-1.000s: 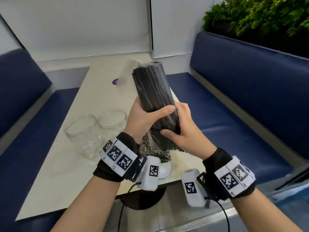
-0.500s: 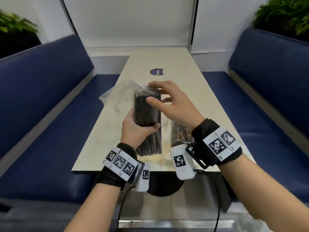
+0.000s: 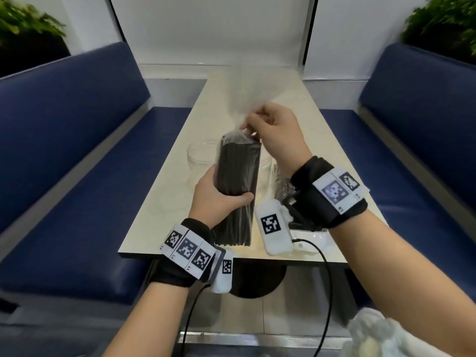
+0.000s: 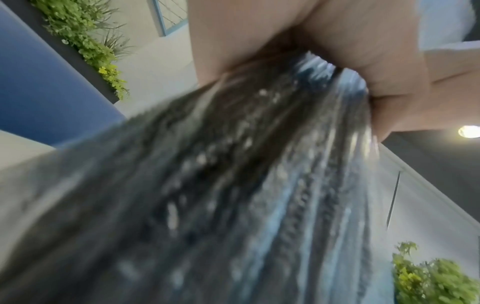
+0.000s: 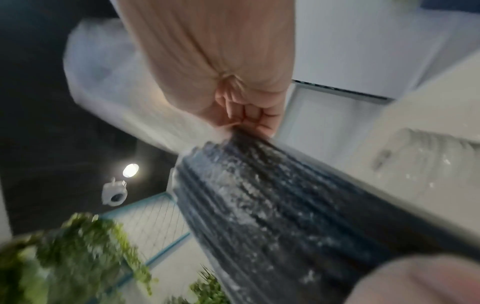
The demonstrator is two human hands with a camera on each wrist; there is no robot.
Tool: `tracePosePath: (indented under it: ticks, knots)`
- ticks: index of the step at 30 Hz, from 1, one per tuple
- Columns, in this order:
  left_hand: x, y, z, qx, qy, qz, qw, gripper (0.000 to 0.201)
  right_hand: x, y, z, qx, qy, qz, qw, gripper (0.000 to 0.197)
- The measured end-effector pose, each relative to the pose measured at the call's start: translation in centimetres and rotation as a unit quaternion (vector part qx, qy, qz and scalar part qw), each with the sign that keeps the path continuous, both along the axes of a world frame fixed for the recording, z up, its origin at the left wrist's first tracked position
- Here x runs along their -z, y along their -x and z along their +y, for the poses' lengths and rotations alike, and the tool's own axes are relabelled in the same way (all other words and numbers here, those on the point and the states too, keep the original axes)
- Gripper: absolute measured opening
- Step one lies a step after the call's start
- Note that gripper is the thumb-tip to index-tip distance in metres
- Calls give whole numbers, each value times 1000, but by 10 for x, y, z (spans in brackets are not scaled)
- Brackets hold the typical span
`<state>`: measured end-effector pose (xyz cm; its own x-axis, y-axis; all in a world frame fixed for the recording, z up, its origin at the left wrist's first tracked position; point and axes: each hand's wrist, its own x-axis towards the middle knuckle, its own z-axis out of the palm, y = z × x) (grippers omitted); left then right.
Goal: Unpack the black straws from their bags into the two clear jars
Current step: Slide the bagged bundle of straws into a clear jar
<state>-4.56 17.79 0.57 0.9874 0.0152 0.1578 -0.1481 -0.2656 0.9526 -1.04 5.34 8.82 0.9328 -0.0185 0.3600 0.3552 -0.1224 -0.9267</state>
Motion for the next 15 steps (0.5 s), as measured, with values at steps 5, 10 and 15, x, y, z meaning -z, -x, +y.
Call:
tracePosePath:
  ticks: [5,10,15]
  knots:
    - [-6,1,3,21,19,8,1000,53,1,8,-8,-86,1,12,996,24]
    - [-6,7,-4,62,-20,0,998,55,-3,13,-5,-46,22,-9,999,9]
    - [-4,7,-5,49,-6,13,999,54,-4,13,-9,16,-174,104,979,16]
